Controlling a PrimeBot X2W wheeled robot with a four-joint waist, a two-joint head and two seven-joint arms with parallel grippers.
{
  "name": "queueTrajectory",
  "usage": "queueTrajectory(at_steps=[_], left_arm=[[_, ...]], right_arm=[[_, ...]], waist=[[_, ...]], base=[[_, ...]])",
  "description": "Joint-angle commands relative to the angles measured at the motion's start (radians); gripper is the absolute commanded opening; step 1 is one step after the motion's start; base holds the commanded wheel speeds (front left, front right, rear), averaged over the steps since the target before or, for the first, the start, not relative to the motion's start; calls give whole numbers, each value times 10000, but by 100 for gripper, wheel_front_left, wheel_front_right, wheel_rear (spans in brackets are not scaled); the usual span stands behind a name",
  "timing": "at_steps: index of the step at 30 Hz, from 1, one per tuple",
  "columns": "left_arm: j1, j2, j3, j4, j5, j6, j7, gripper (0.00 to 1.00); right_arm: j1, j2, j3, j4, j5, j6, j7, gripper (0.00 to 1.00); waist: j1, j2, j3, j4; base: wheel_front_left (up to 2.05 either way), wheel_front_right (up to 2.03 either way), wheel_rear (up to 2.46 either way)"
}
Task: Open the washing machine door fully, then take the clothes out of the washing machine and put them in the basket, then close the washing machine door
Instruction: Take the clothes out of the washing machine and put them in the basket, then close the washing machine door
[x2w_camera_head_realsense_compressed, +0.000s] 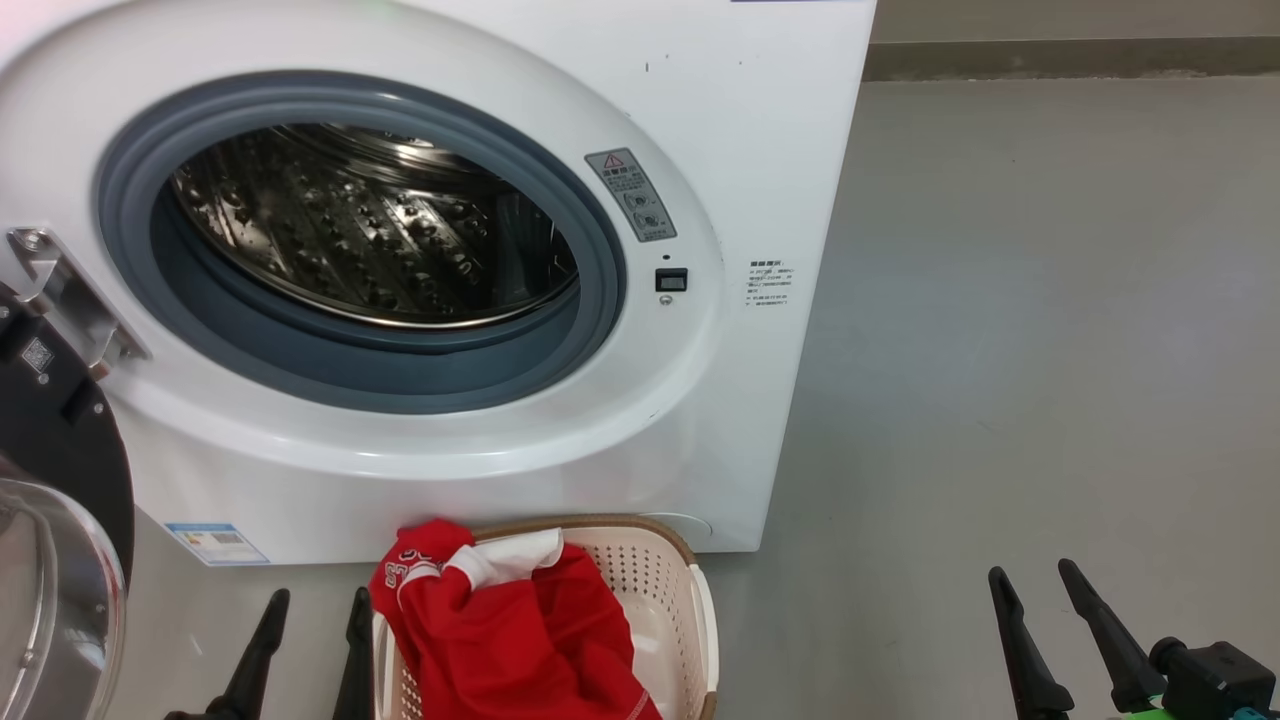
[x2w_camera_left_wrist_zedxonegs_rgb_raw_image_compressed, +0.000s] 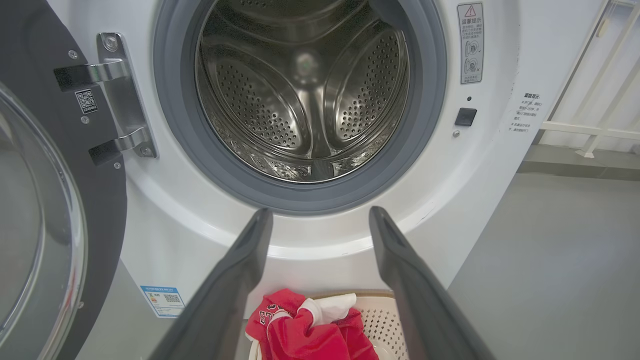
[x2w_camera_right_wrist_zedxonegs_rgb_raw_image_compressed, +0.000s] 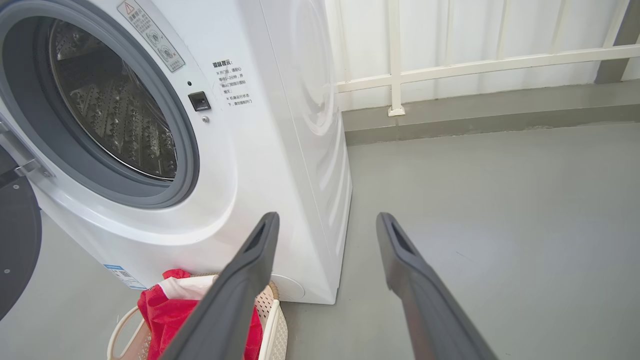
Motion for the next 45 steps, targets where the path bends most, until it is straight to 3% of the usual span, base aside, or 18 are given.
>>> queueTrajectory(at_steps=[1, 26, 45], left_arm=[[-134, 139, 261, -277, -22, 82, -53, 100], [-129, 139, 1, -403, -102, 262, -53, 100], [-123, 139, -60, -211, -408, 438, -53, 100]], right_arm=[[-161, -146, 189, -252, -16, 63, -65, 100], [-100, -142, 164, -302, -8, 63, -65, 100], [-116, -149, 326, -234, -17, 63, -65, 100]], waist=[[0, 0, 5, 6], [0, 0, 17, 104], [0, 0, -107, 471]], base=[[0, 0, 0], [-92, 92, 0], [-7, 7, 0]])
